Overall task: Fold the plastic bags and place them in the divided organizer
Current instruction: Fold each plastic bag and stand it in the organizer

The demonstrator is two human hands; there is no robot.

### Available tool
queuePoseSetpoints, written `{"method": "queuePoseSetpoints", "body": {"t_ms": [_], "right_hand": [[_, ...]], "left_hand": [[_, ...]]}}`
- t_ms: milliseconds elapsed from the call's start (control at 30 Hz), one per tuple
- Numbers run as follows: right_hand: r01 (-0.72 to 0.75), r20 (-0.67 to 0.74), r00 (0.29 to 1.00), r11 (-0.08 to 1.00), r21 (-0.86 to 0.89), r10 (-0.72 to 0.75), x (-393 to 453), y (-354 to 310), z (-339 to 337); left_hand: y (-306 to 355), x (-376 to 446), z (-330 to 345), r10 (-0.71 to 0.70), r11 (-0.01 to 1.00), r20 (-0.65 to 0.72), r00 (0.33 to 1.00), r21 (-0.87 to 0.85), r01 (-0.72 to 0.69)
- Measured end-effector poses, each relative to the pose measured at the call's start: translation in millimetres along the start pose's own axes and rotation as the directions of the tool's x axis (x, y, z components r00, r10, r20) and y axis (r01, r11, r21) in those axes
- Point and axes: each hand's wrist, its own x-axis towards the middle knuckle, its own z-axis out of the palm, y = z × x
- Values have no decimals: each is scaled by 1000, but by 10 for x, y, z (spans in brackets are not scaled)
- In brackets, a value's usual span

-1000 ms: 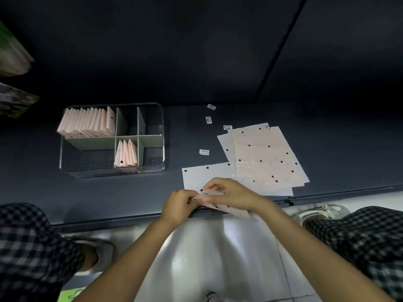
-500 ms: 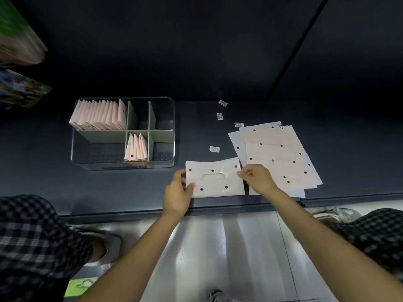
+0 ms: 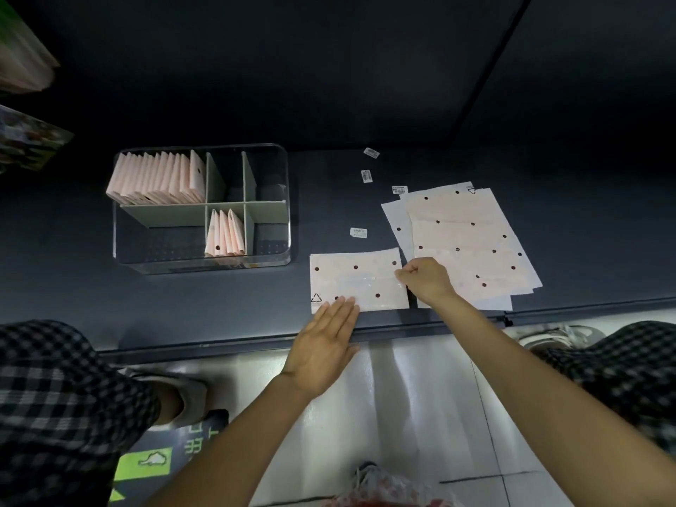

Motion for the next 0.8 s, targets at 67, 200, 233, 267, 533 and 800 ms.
{"method": "queuePoseSetpoints", "body": {"t_ms": [67,200,233,267,533,800], "right_hand": [[-11,15,1000,1000,22,11,7,9,-5],[31,-120,992,997,-76,-40,-100,24,31],[100,-235,962,982,-161,-136,-186,34,56],[211,-315,904,942,-262,-290,-297,40,96],[677,191,678,501,-539,-710,-825,345,614],[550,-35,668,525,-650,-743,-774,687,252]], "left_hand": [[-5,-25,29,-26,999,21,999,37,25],[-40,-49,47,-36,998,54,998,47,33],[-45,-51,51,-44,998,66,997,51,41],[-47,-50,51,-55,997,81,995,52,51],[-53,-45,15,-55,998,89,994,31,52],[-390,-281,-38,-112,993,10,994,-26,112]]}}
